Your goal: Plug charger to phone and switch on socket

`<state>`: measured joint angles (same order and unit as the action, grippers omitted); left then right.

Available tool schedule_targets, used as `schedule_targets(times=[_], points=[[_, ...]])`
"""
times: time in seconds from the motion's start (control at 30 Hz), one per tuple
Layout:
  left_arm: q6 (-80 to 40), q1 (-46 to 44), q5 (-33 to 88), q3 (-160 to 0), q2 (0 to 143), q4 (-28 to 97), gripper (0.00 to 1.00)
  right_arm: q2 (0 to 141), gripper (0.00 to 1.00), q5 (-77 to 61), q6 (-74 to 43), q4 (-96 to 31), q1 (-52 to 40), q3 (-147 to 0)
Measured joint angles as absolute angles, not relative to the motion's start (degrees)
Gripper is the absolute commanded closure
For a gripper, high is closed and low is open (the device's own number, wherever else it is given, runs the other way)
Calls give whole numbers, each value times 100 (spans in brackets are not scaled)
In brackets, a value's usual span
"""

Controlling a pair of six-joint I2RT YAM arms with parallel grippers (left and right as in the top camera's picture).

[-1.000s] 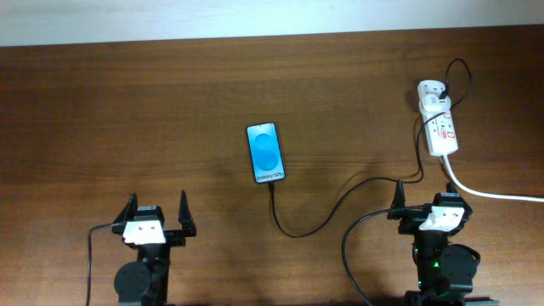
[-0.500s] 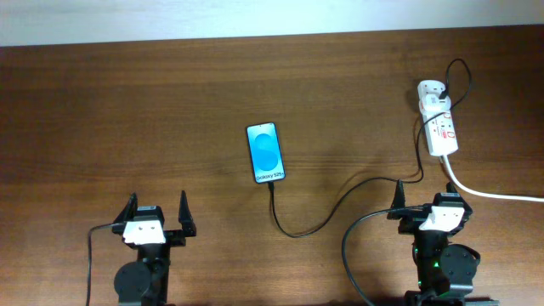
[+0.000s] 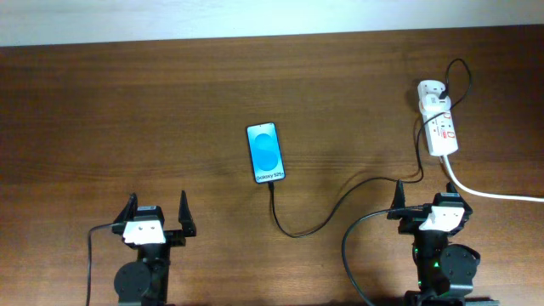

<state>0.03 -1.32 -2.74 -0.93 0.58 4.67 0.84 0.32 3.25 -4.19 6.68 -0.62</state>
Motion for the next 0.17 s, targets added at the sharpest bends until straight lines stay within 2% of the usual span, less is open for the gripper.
schedule_targets(times=[0.17], points=[[3,-132,-272,-93,58,467,1,84,1,32,320,-419,668,-62]])
